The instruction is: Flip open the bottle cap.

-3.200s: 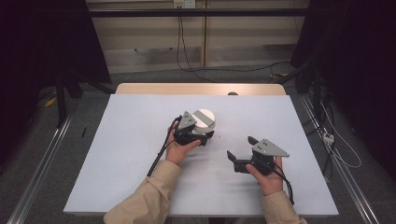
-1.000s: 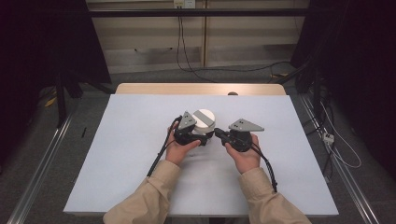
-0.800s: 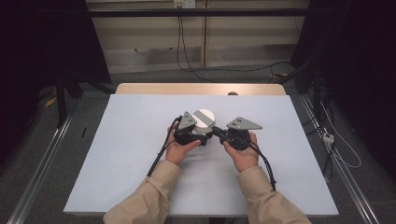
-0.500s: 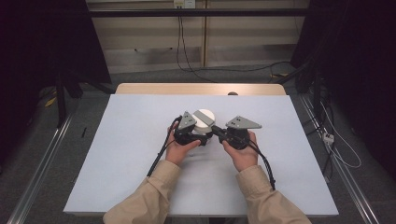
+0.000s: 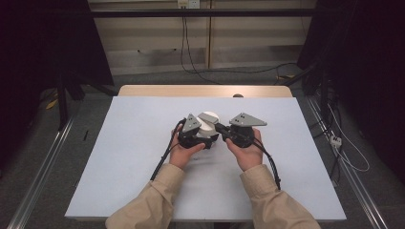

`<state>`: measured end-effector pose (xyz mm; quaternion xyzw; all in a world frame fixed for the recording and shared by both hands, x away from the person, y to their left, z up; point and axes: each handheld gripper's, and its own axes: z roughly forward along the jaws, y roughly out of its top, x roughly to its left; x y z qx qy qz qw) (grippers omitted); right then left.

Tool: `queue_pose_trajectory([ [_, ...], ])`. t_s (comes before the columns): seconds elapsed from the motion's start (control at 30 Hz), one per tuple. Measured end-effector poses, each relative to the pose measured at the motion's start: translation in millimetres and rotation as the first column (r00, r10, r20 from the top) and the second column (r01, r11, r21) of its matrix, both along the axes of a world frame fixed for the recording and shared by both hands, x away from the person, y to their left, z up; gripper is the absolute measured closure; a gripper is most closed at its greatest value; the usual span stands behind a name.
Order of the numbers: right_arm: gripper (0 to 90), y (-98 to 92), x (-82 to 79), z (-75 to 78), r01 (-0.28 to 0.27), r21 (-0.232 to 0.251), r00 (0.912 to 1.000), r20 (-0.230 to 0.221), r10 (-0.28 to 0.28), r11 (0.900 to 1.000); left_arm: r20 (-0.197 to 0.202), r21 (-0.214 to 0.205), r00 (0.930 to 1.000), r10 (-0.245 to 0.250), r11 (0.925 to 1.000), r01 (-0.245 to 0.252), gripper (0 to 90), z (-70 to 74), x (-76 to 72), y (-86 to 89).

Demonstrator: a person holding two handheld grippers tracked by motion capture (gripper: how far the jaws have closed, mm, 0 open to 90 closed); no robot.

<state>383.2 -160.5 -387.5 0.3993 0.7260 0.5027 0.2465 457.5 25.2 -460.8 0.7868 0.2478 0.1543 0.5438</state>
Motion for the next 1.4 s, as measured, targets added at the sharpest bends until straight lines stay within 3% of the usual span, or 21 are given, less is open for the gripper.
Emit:
queue_pose_trajectory([
  [0.53, 90.0, 8.7, 9.9, 13.4, -0.008, -0.014, 0.9998, 0.018, 0.009, 0.9999, 0.01, 0.005, 1.0, 0.001, 1.0, -0.001, 18.3, 0.2, 0.6, 0.4],
  [1.0, 90.0, 13.4, 20.3, 16.4, -0.006, -0.033, 0.9997, 0.023, 0.007, 0.9994, 0.012, 0.006, 0.9999, 0.003, 1.0, -0.003, 18.3, 0.2, 0.6, 0.5],
  [1.13, 90.0, 16.0, 23.0, 18.1, -0.008, -0.039, 0.9997, 0.025, 0.009, 0.9992, -0.002, -0.01, 1.0, 0.0, 0.9999, -0.001, 18.3, -0.3, 0.2, -0.4],
  [1.33, 90.0, 18.6, 26.0, 20.5, -0.01, -0.04, 0.9994, 0.031, 0.011, 0.9991, 0.01, 0.001, 0.9999, 0.005, 1.0, -0.005, 18.3, 0.1, 0.4, 0.3],
  [1.4, 90.0, 19.7, 26.7, 20.2, -0.009, -0.044, 0.9995, 0.03, 0.011, 0.999, -0.003, -0.012, 1.0, 0.004, 0.9999, -0.004, 18.3, -0.3, 0.1, -0.3],
])
